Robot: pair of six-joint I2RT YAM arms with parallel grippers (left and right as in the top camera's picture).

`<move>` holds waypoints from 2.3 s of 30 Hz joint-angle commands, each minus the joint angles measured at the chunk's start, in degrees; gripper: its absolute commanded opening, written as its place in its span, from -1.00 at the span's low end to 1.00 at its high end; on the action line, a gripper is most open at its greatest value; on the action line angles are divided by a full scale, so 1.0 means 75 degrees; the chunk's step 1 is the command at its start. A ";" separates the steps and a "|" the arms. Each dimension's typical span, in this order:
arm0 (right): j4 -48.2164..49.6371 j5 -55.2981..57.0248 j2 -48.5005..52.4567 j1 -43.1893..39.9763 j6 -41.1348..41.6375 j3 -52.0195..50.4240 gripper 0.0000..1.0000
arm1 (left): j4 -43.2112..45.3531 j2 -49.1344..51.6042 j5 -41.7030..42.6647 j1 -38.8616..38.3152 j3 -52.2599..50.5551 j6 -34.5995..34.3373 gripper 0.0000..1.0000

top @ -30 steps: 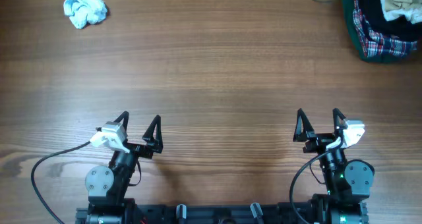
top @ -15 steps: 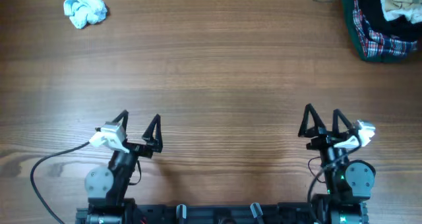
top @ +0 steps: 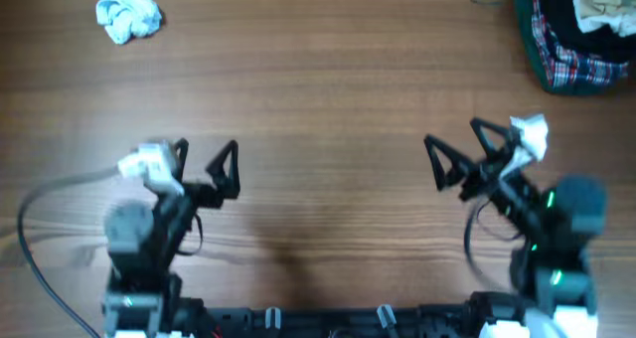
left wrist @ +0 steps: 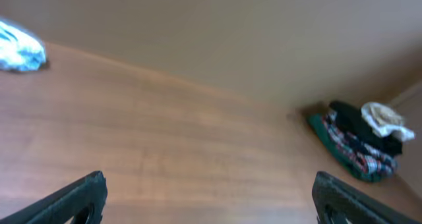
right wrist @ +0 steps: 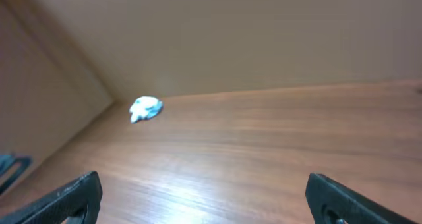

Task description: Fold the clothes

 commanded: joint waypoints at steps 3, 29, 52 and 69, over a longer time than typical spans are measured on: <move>-0.1649 -0.1693 0.4386 0.0254 -0.1789 0.3281 0.99 | -0.2110 0.3955 0.0122 -0.0029 0.3926 0.1198 1.00; 0.0673 -0.0224 0.8466 0.2468 -0.1766 0.4266 0.99 | -0.1005 1.3828 -0.2483 0.1935 1.1124 0.2372 0.99; 0.0979 -0.0076 0.8463 0.2468 -0.1740 0.4266 0.99 | -0.0338 1.4734 -0.1961 0.1504 1.1121 0.1976 -0.92; 0.0475 -0.3107 0.8218 0.1620 -0.1647 0.4266 0.72 | -0.6997 1.0622 0.1239 -0.1239 1.1121 0.3013 -0.92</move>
